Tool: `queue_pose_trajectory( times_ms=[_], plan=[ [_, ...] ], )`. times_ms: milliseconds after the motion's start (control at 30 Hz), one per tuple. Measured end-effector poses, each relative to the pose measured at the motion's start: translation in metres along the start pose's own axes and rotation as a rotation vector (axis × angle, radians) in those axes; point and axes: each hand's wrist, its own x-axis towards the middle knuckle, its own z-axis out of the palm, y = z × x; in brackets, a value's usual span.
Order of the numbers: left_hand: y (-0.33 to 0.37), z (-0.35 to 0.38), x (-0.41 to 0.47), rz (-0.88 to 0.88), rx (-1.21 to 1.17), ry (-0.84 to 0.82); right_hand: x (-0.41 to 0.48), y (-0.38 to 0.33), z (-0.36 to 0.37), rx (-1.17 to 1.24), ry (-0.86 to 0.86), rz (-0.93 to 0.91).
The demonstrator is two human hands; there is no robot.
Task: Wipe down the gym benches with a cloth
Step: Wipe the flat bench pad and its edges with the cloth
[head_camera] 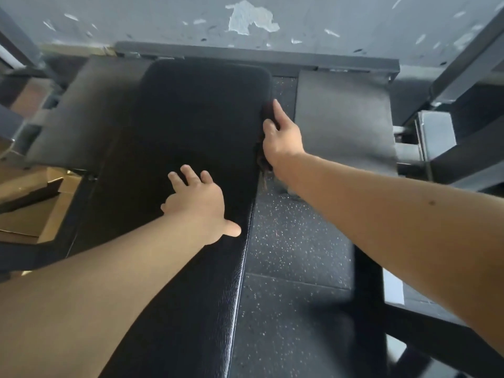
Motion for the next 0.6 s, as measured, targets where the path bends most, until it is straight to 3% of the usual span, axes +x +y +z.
queue_pose_trajectory(
  times_ms=[167, 300, 433, 600],
  plan=[
    [0.000, 0.000, 0.001, -0.008, 0.007, 0.012, 0.021, -0.013, 0.011, -0.012, 0.096, -0.061],
    [0.001, 0.001, 0.000, -0.015, -0.006, 0.008, -0.012, 0.008, 0.015, 0.038, 0.159, -0.041],
    [0.001, 0.002, 0.002, -0.031, -0.009, 0.000, -0.036, 0.025, 0.012, 0.039, 0.126, -0.017],
    [0.001, 0.003, 0.003, -0.019, -0.007, 0.018, 0.002, -0.009, 0.011, -0.004, 0.131, -0.010]
  ],
)
